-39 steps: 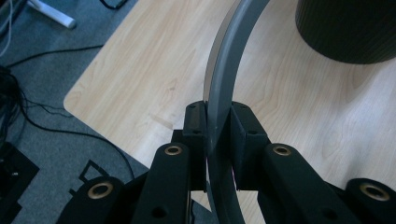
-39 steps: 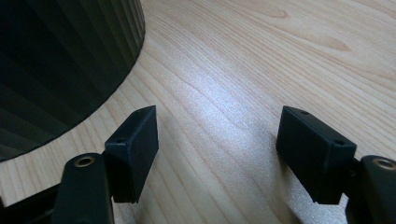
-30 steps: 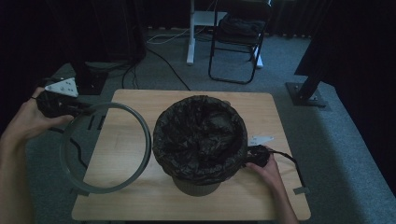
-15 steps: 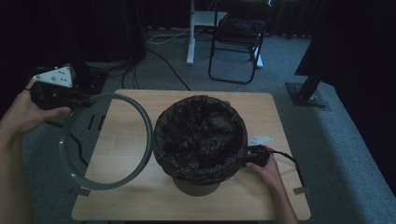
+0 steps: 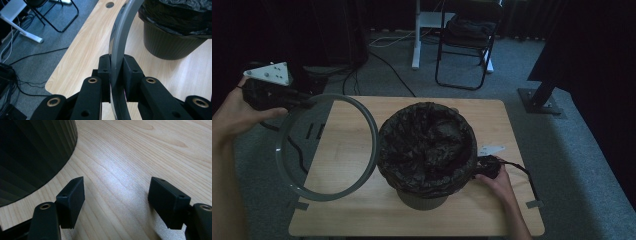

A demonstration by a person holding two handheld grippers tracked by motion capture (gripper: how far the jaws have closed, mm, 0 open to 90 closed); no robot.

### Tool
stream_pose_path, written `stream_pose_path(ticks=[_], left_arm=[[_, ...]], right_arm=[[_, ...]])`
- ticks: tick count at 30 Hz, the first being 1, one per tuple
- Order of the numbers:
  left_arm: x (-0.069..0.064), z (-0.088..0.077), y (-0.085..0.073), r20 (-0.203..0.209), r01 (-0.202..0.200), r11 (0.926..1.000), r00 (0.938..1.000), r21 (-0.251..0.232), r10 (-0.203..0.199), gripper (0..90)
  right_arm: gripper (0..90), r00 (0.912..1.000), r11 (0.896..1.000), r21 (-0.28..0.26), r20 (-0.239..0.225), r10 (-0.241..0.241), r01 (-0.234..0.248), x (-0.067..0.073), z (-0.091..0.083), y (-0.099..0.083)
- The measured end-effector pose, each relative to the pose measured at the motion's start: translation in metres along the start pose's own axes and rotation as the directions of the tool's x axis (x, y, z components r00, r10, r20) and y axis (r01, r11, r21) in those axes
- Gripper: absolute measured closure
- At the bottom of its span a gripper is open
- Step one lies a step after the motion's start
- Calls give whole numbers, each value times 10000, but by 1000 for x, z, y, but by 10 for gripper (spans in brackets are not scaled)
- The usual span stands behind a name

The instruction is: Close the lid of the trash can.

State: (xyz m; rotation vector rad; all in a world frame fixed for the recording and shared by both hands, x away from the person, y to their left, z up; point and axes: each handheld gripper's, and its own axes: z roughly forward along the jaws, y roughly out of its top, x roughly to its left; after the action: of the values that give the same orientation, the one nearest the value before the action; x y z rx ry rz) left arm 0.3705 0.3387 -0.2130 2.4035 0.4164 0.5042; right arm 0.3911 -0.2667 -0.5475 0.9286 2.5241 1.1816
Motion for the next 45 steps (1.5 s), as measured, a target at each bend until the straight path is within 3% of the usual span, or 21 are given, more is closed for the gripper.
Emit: stream_pose_path(ticks=[4, 10, 18, 26, 34, 45], left_arm=[[1, 0, 5, 71, -46, 10000, 10000, -63, 46, 787], [-1, 12, 39, 425, -549, 9985, 9976, 49, 547, 787], [-7, 31, 82, 1021, -1166, 9925, 9884, 377, 1122, 787], [-12, 50, 110, 1283, -1525, 9868, 9811, 546, 1445, 788], [-15, 70, 134, 1753, -1659, 9833, 9729, 749, 1508, 788], [-18, 98, 165, 2411, -1348, 9881, 9639, 743, 1134, 788]], right_arm=[[291, 10000, 10000, 2, 4, -5, 5, 0, 0, 0], [291, 10000, 10000, 4, 12, -4, 4, 0, 0, 0], [291, 10000, 10000, 1, 10, -6, 6, 0, 0, 0], [291, 10000, 10000, 2, 10, -4, 4, 0, 0, 0], [291, 10000, 10000, -3, 10, 21, -21, 0, 0, 0], [292, 10000, 10000, -8, 8, 40, -40, 0, 0, 0]])
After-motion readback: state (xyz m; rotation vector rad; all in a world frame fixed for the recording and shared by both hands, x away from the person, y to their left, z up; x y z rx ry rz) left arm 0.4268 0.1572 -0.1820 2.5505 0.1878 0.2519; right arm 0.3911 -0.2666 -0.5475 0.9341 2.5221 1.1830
